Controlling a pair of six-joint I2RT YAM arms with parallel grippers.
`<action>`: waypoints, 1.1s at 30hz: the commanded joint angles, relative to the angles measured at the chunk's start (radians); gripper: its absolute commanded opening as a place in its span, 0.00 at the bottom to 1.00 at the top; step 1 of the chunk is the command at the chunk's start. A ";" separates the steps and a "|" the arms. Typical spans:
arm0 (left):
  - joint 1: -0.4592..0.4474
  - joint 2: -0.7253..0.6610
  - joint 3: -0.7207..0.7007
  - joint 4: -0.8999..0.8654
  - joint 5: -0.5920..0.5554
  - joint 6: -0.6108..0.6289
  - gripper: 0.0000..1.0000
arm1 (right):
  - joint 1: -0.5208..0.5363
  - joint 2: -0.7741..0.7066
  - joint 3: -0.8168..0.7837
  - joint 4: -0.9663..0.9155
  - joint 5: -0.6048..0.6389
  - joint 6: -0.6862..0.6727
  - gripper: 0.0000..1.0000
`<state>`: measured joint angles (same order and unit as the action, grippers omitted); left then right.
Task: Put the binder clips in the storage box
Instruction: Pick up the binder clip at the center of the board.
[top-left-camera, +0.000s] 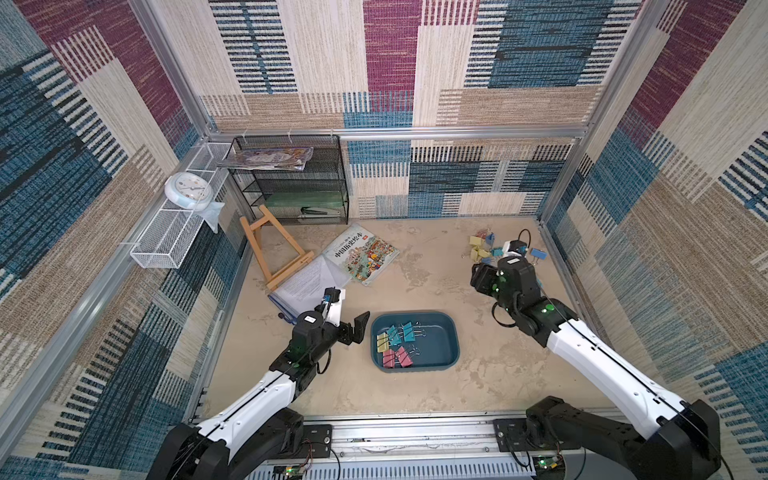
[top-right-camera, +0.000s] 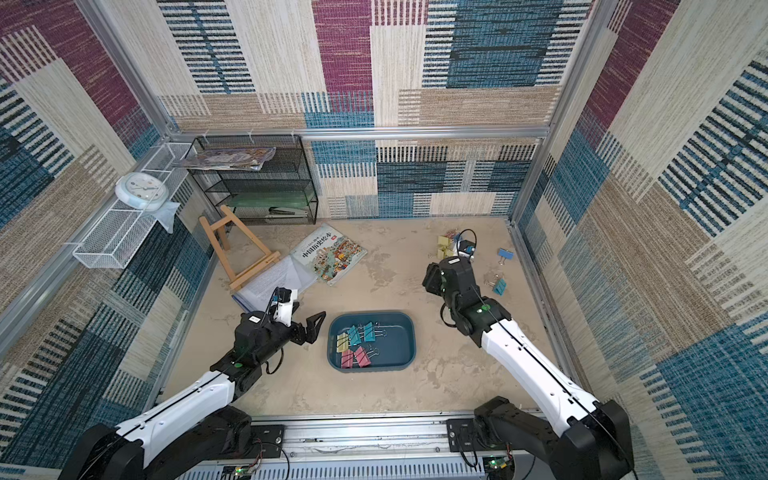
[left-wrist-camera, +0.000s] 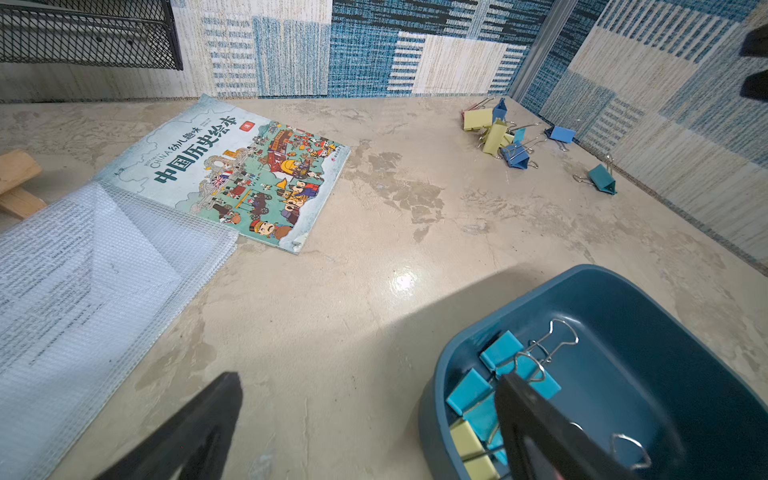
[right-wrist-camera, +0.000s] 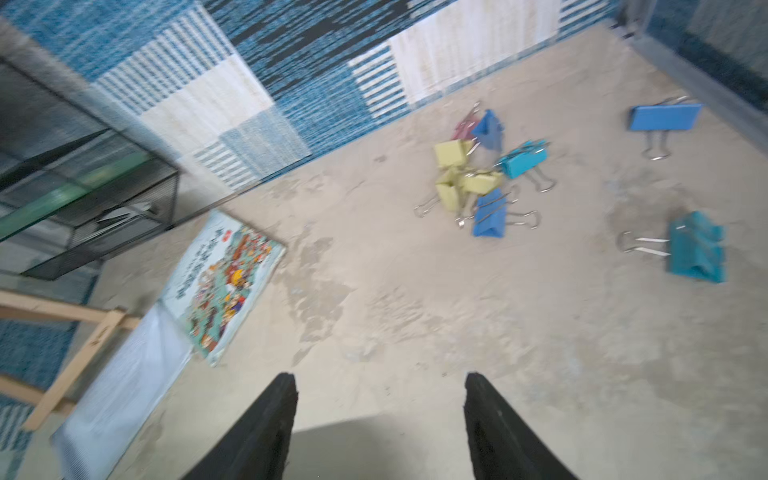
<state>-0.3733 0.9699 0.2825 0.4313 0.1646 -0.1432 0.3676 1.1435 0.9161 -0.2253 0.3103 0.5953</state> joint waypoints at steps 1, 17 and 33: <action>0.002 -0.006 0.010 0.001 0.005 0.007 0.99 | -0.116 0.103 0.075 -0.025 -0.130 -0.132 0.68; 0.001 -0.016 0.005 -0.006 -0.010 0.017 0.99 | -0.390 0.737 0.464 -0.055 -0.434 -0.105 0.64; 0.001 -0.007 0.008 -0.006 -0.013 0.022 0.99 | -0.412 0.865 0.459 0.014 -0.458 -0.148 0.13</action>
<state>-0.3733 0.9588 0.2825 0.4232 0.1570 -0.1280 -0.0460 2.0125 1.3811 -0.2256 -0.1474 0.4755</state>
